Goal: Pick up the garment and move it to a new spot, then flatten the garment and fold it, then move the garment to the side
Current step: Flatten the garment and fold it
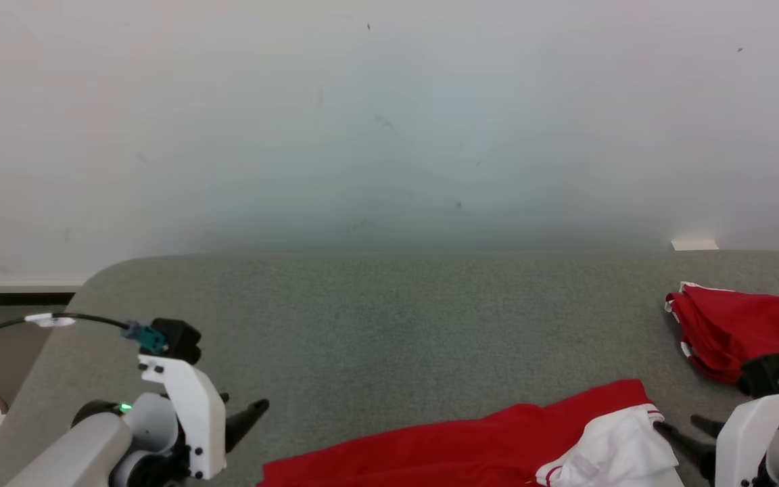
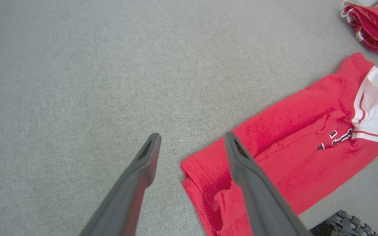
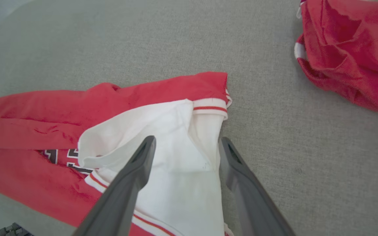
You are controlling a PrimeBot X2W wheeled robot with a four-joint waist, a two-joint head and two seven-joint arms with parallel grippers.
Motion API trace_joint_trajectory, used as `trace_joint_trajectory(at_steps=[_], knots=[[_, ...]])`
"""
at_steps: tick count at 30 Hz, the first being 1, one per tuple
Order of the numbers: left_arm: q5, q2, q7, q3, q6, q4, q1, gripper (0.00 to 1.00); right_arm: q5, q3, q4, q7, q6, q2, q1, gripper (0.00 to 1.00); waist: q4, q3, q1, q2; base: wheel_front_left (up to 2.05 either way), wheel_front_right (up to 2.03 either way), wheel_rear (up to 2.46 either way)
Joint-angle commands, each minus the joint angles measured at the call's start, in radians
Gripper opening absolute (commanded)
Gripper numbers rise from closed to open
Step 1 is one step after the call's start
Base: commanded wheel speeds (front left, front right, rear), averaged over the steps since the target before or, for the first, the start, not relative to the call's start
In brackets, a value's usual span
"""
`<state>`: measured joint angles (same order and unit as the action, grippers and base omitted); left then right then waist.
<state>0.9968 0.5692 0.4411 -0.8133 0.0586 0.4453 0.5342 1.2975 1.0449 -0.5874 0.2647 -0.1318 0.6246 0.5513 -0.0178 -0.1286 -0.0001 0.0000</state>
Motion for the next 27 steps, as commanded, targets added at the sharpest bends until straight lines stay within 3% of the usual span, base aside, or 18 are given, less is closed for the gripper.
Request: trace_joint_trajectory(at_steps=[1,9,11,15,20,27], knots=[[-0.014,0.008,-0.022,0.008,-0.008,-0.006,0.003,1.0,-0.01,-0.008,0.006,-0.022,0.002,0.01,-0.001,1.0,-0.001,-0.003,0.0001,0.0,0.0,0.0,0.0],[-0.15,0.036,-0.331,0.065,-0.155,-0.123,-0.074,1.0,-0.109,-0.199,0.042,-0.458,0.002,0.02,-0.024,1.0,0.001,-0.017,0.0001,0.0,0.0,0.0,0.0],[-0.164,0.038,-0.405,0.084,-0.195,-0.148,-0.108,1.0,-0.136,-0.253,0.044,-0.508,0.002,0.009,-0.059,1.0,0.005,-0.025,0.0001,0.0,0.0,0.0,0.0],[-0.174,0.029,-0.53,0.127,-0.274,-0.201,-0.183,1.0,-0.236,-0.427,0.074,-0.531,0.002,-0.025,-0.12,1.0,0.008,-0.031,0.0001,0.0,0.0,0.0,0.0],[-0.18,0.008,-0.648,0.162,-0.346,-0.257,-0.286,1.0,-0.463,-0.692,0.161,-0.529,0.002,-0.123,-0.295,1.0,0.015,-0.024,0.0001,0.0,0.0,0.0,0.0],[-0.233,-0.066,-0.705,0.249,-0.389,-0.311,-0.414,1.0,-0.665,-0.902,0.219,-0.53,0.002,-0.292,-0.514,1.0,0.026,-0.005,0.0001,0.0,0.0,0.0,0.0]])
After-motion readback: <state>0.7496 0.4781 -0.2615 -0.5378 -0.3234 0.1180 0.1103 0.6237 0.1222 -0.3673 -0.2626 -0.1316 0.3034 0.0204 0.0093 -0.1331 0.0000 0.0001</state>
